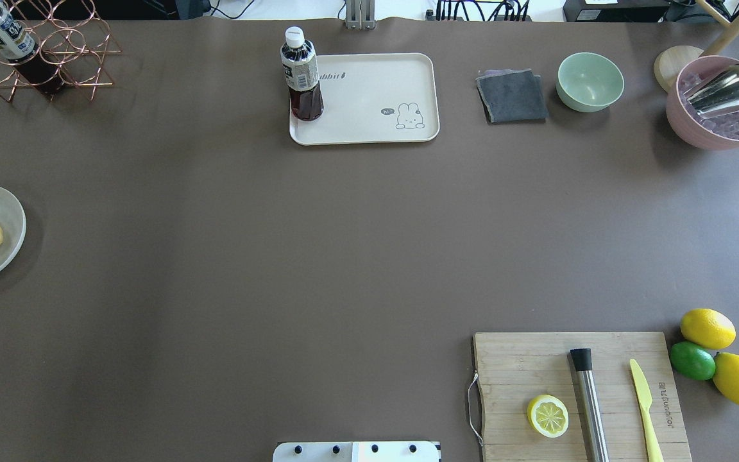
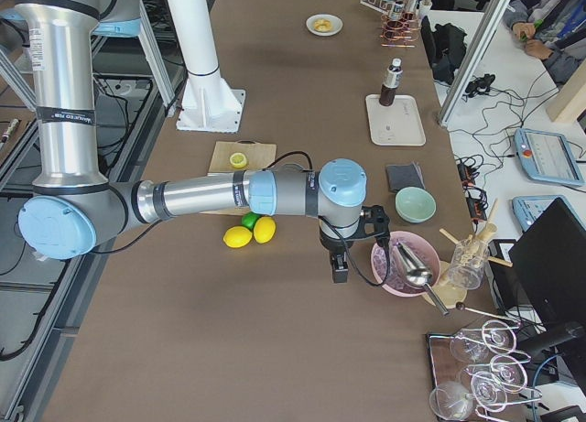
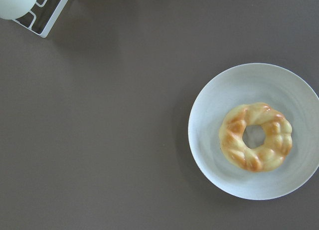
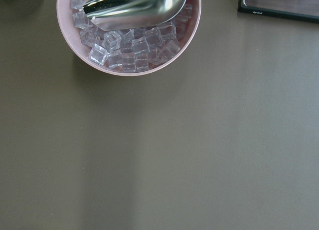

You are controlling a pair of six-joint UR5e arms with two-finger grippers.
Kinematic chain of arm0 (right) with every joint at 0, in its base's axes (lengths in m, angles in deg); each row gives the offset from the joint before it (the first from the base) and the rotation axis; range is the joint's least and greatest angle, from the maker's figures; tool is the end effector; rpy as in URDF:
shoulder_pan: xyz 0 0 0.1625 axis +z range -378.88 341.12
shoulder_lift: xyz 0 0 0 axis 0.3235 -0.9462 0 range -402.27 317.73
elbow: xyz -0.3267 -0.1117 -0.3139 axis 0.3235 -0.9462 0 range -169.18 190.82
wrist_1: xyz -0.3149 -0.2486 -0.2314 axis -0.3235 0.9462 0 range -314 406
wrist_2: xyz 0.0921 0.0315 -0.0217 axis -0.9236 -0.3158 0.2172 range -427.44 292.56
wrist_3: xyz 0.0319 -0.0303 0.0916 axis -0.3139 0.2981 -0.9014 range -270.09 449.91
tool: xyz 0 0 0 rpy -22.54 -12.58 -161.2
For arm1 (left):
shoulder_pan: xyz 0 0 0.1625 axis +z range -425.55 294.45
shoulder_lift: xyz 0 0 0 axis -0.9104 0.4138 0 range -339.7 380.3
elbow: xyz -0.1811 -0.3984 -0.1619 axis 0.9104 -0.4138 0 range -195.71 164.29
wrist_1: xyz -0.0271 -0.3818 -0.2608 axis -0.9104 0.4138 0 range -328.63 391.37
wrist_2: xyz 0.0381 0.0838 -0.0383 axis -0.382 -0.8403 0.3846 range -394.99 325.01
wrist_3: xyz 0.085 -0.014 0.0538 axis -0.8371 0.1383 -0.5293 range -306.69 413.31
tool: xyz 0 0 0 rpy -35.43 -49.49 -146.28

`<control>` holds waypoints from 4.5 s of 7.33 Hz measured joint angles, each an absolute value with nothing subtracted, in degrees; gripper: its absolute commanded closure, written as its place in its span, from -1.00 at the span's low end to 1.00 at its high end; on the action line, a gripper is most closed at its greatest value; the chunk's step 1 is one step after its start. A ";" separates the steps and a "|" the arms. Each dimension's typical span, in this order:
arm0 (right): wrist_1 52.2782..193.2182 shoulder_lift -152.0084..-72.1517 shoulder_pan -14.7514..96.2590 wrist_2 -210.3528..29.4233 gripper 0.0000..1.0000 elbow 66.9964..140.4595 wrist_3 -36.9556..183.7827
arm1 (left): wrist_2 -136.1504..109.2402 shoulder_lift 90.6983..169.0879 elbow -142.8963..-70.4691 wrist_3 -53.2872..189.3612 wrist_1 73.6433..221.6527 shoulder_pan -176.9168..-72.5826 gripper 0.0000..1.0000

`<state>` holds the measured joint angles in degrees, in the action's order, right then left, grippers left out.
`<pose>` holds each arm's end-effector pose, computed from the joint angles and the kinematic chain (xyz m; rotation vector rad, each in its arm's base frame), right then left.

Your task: Place donut on tray

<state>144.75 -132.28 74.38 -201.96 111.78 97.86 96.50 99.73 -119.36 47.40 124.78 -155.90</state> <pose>0.0925 -0.5335 0.6135 0.1122 -0.7700 -0.0926 -0.0688 -0.4646 0.6617 0.1477 0.7168 0.1337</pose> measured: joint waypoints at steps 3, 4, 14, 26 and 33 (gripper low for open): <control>144.72 -132.09 73.72 -201.91 -1.00 112.27 96.24 | 96.38 99.79 -119.64 47.14 124.69 -155.83 -0.95; 144.71 -132.31 73.65 -201.79 -1.00 112.59 96.19 | 96.41 99.78 -119.71 47.09 124.70 -155.81 -0.95; 144.62 -133.87 72.26 -203.04 -1.00 114.87 96.68 | 96.87 105.28 -105.65 47.62 132.05 -149.11 -0.95; 144.23 -136.25 71.91 -207.47 -1.00 115.78 96.27 | 96.83 110.32 -88.67 70.73 156.60 -137.14 0.30; 144.18 -140.15 71.97 -207.36 -1.00 122.38 95.42 | 97.90 110.56 -88.56 73.75 157.16 -136.79 1.00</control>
<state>144.18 -140.15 71.97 -207.36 122.38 95.42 97.90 110.56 -88.56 73.75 157.16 -136.79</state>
